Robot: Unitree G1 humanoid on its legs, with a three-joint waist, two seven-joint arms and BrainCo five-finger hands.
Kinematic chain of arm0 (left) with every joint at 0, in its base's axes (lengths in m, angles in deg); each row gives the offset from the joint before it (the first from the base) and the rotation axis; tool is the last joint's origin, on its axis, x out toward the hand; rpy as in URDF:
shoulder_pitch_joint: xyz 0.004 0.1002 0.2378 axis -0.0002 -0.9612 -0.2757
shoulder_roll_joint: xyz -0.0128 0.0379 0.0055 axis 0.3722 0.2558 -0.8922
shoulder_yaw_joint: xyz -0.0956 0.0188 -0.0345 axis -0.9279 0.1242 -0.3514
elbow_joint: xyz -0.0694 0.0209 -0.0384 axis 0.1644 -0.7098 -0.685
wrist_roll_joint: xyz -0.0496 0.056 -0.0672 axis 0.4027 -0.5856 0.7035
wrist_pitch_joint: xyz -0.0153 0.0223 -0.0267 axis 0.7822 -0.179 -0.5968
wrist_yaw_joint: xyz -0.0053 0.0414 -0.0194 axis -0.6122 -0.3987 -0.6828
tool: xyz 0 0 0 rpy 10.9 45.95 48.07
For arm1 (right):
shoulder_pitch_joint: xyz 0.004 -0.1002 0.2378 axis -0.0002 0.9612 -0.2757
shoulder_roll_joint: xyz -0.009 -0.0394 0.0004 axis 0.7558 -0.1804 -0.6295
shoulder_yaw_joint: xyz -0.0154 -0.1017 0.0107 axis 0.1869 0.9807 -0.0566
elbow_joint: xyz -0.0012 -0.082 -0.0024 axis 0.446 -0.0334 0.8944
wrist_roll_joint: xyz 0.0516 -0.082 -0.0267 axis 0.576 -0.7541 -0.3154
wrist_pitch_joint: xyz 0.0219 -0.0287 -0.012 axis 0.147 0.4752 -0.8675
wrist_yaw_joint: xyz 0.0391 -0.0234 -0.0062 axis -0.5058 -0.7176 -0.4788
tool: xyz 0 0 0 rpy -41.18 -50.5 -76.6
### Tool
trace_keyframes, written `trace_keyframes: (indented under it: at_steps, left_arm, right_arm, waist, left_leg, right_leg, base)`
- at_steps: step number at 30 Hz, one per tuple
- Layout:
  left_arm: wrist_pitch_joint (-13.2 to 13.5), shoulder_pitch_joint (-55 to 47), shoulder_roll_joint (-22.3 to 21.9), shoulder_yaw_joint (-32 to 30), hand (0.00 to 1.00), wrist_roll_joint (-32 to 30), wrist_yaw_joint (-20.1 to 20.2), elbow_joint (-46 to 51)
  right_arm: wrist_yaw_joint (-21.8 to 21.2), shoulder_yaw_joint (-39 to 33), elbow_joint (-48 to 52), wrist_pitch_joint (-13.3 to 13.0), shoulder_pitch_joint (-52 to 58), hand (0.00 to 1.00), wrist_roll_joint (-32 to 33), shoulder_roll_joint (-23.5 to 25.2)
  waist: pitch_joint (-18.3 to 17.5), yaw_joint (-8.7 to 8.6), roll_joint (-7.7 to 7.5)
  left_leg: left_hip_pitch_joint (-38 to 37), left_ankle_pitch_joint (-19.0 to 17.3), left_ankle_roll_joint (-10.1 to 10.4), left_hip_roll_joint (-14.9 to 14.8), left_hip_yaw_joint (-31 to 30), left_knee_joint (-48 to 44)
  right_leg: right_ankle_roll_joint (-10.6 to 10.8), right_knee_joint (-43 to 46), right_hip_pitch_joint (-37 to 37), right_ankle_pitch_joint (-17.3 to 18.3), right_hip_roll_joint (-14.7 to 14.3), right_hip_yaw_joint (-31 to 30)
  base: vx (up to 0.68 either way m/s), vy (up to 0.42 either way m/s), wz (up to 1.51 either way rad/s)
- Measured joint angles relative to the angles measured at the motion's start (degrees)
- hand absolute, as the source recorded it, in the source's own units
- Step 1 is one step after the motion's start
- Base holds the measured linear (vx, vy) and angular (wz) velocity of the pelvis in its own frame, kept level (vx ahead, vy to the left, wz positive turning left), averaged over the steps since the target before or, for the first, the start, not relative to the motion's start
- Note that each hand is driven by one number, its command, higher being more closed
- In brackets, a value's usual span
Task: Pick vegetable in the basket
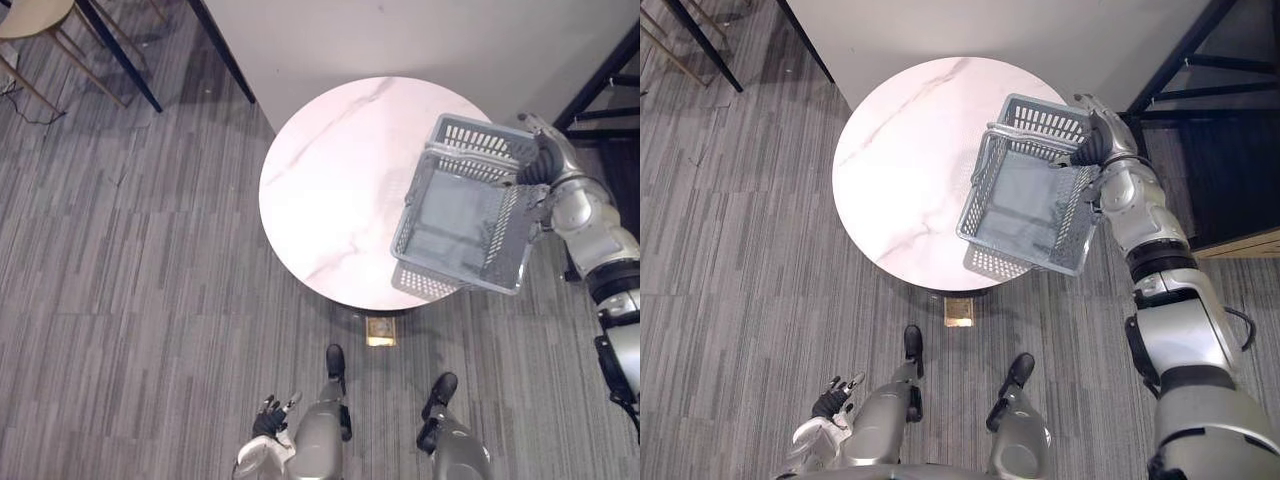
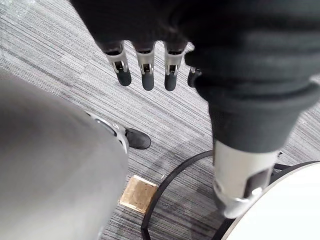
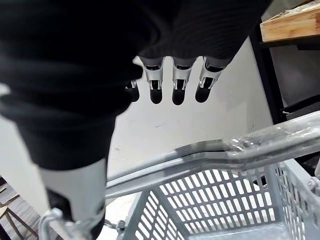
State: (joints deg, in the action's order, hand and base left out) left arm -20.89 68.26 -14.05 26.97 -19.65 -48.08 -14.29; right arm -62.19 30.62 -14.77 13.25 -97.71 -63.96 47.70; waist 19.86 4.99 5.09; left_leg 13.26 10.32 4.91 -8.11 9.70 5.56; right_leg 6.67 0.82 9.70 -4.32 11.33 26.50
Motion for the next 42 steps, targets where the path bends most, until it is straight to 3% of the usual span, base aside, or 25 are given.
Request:
trace_keyframes:
  at_steps: [19,20,35,42]
  left_arm:
    - [0.2,2.3,1.6,3.5,0.0,0.4,-0.1,0.1]
    - [0.3,2.5,1.7,3.7,0.0,0.3,-0.2,0.1]
    - [0.7,2.6,1.6,5.6,0.0,0.4,-0.4,1.3]
    - [0.6,2.6,1.4,6.6,0.0,0.2,-0.5,1.3]
  right_arm:
    - [0.3,7.4,-4.6,-1.2,-3.1,0.0,-6.0,-5.8]
    - [0.3,7.4,-4.7,-1.3,-3.4,1.0,-6.1,-6.3]
    - [5.3,7.4,-6.7,-1.1,-5.1,1.0,-7.1,-6.9]
    - [5.7,7.3,-1.7,-2.1,0.7,1.0,-8.3,-6.8]
  waist:
    - [3.2,0.08,0.66]
    - [3.5,0.07,0.77]
    - [4.5,0.25,2.24]
    - [4.5,0.15,2.39]
  left_leg:
    - [3.3,0.9,-0.6,0.6,-1.3,0.0]
    - [3.5,0.9,-0.7,0.6,-1.5,0.0]
    - [5.2,1.4,-0.8,1.3,-2.7,0.0]
    - [2.9,1.3,-0.7,1.7,-2.7,0.0]
  right_leg:
    - [0.0,1.3,3.2,0.0,0.6,-0.2]
    - [0.0,1.3,3.2,0.0,0.7,-0.1]
    - [0.1,2.3,4.6,0.1,1.5,-0.1]
    - [0.3,2.6,2.6,0.3,1.9,-0.3]
  base:
    - [0.0,0.001,0.02]
    - [0.0,0.001,0.08]
    - [0.0,-0.004,0.04]
    - [0.0,0.0,0.0]
